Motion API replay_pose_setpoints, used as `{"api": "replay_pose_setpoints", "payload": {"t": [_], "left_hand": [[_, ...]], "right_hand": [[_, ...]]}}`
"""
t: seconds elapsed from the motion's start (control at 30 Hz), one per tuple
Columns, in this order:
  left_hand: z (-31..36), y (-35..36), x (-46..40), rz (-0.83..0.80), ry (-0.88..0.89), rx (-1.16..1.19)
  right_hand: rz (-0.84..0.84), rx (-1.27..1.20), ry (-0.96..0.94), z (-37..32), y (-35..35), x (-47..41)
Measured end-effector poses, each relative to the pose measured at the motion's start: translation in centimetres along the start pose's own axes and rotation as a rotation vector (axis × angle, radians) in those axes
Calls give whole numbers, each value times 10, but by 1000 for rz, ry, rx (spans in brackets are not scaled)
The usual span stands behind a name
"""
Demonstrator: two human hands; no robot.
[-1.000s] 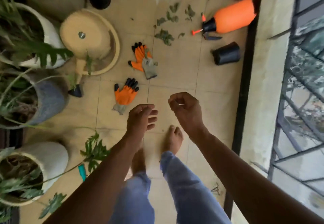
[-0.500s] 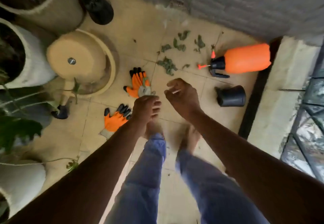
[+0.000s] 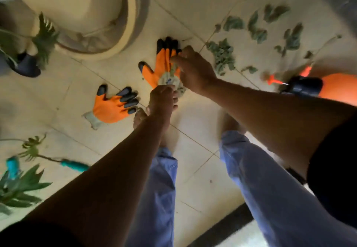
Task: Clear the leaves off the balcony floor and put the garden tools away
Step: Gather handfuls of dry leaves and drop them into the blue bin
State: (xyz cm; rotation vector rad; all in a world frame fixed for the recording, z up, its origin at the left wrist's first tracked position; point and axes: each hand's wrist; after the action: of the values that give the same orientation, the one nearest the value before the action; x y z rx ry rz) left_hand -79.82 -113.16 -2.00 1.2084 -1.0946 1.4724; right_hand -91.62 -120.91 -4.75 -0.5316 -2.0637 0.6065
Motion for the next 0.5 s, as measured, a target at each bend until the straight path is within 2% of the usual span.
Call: {"api": "replay_pose_setpoints", "payload": {"t": [0.07, 0.13, 0.27, 0.33, 0.43, 0.5], "left_hand": [[-10, 9, 2, -40, 59, 112], [-17, 15, 7, -52, 40, 157], [-22, 17, 16, -96, -70, 437], [-23, 17, 23, -98, -99, 565], [-2, 22, 26, -109, -29, 692], [22, 26, 17, -166, 92, 842]], "right_hand": [[-41, 82, -30, 2, 7, -14], [-7, 141, -39, 4, 7, -17], [95, -7, -31, 14, -7, 8], [91, -58, -49, 16, -10, 29], [-4, -144, -122, 1, -10, 66], [-39, -157, -153, -9, -9, 86]]}}
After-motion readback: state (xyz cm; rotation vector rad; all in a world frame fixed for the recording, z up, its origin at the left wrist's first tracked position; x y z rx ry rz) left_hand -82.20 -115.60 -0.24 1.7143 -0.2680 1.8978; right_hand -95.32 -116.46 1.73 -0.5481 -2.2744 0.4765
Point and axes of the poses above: each hand's wrist, its own x-axis away from the middle knuckle, its own y-axis out of the palm, z = x × y, and after that the axes turned 10 degrees about -z, right-handed
